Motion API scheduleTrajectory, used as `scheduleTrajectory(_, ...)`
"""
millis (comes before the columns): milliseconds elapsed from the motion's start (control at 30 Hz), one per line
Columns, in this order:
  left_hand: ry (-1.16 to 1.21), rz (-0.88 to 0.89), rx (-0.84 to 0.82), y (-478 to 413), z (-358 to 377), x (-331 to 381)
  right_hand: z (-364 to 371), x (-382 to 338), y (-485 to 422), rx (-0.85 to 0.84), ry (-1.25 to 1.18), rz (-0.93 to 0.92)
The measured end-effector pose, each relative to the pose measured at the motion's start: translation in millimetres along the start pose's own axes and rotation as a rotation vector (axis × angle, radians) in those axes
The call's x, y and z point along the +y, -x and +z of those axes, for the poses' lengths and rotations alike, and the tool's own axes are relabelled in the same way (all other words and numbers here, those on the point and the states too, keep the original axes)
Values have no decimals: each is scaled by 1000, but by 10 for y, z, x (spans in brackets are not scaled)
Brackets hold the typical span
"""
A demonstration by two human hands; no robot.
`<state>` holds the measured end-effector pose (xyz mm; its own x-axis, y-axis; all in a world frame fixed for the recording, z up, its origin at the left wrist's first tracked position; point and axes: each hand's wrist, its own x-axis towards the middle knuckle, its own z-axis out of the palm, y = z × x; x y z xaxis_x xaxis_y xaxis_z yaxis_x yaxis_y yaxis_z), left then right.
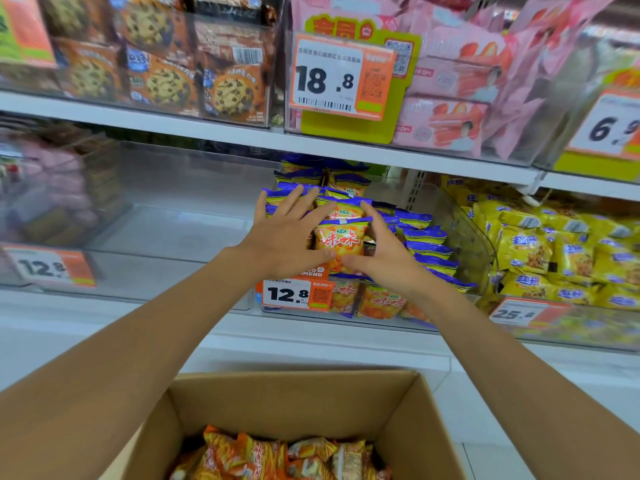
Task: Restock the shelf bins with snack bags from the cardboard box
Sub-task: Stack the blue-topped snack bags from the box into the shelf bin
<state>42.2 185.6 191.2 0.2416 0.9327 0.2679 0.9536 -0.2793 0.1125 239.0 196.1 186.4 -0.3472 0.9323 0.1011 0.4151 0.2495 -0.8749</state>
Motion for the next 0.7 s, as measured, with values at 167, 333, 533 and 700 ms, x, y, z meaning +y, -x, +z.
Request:
scheduleTrajectory(167,28,-16,-23,-35,-25,-3,-36,-11,-42,78,-94,54)
scheduleTrajectory(333,24,-24,-10,-46,-9,18,45,-17,-181,-29,-104,194)
scheduleTrajectory(533,49,-33,48,-15,-66,19,42,-53,2,94,-113,31)
scheduleTrajectory(700,156,-64,146,88,-76,31,64,-47,158,186,102,-124)
